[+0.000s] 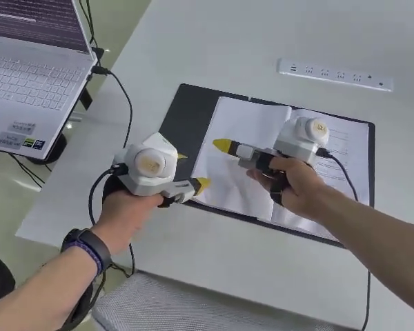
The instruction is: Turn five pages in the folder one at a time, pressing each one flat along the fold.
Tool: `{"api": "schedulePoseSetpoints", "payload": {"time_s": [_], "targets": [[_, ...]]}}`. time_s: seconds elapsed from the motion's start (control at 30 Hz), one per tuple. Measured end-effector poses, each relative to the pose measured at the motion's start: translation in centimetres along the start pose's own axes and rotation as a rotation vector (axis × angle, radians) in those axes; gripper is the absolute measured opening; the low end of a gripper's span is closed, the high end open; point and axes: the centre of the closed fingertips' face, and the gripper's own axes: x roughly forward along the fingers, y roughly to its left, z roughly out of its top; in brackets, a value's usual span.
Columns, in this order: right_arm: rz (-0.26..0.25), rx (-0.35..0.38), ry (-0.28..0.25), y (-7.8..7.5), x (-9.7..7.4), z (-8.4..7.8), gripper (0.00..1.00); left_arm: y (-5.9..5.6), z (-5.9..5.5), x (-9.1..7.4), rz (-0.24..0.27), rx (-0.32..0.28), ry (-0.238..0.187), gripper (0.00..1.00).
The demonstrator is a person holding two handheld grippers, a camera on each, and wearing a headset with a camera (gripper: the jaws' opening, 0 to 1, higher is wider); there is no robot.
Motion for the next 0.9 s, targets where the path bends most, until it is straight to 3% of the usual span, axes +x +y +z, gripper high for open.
{"api": "schedulePoseSetpoints", "payload": {"time_s": [0.2, 0.3, 0.47, 0.67, 0.9], "targets": [[-0.033, 0.010, -0.014, -1.5, -1.8, 0.2, 0.27, -0.3, -1.5, 1.3, -0.004, 0.023, 0.047, 0.25], [-0.042, 0.013, -0.020, -2.1, -2.6, 0.2, 0.27, -0.4, -2.0, 1.7, -0.013, -0.013, 0.045, 0.22], [-0.055, 0.026, -0.044, -3.1, -3.7, 0.5, 0.26, -0.3, -3.7, 2.9, 0.010, 0.057, 0.098, 0.11], [-0.066, 0.005, -0.035, -1.9, -5.1, -0.4, 0.24, -0.5, -5.4, 3.5, 0.013, 0.073, 0.136, 0.05], [-0.080, -0.011, -0.034, -2.1, -6.4, -0.4, 0.22, -0.6, -5.3, 3.5, 0.012, 0.091, 0.138, 0.03]]}}
